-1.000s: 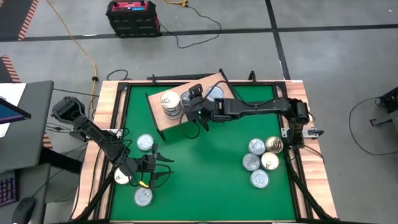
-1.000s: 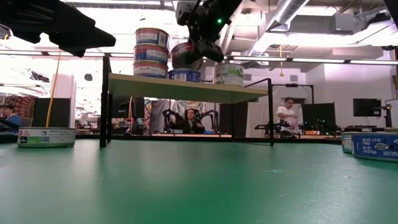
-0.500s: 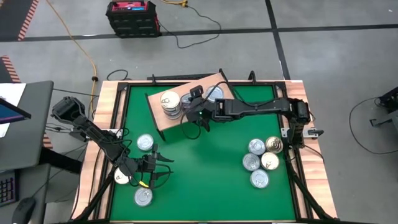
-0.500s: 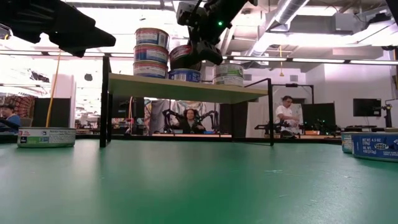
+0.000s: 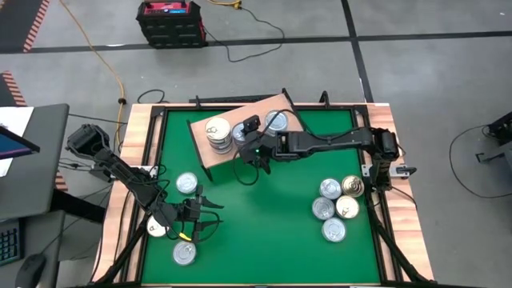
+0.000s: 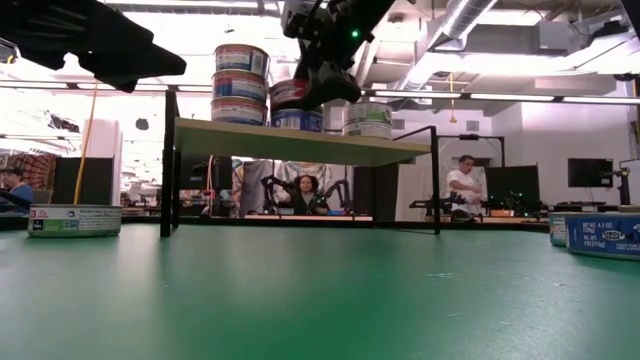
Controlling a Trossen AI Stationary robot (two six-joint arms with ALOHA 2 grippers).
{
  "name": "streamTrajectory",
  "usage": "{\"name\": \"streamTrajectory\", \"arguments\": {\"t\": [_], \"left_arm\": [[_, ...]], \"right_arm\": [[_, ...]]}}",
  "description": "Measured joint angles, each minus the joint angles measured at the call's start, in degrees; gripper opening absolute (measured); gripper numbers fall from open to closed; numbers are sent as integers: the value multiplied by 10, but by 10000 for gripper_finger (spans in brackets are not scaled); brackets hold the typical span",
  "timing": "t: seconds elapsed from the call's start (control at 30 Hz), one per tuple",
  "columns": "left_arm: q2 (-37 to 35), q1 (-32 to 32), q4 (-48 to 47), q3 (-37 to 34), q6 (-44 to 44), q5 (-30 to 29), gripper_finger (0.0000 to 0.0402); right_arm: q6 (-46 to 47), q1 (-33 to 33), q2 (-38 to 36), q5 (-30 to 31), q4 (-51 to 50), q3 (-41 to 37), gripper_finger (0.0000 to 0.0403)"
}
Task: Stack canned seafood by type on shelf
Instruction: Stack the red tuna can on top of the blue tuna can on the shelf
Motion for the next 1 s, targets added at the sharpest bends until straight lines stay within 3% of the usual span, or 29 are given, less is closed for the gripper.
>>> {"name": "streamTrajectory", "arguments": {"t": [1.0], "left_arm": [[0,0,-16,0,0,-21,191]], "right_arm": [[-20,14,-14,36,-52,7,311]]}}
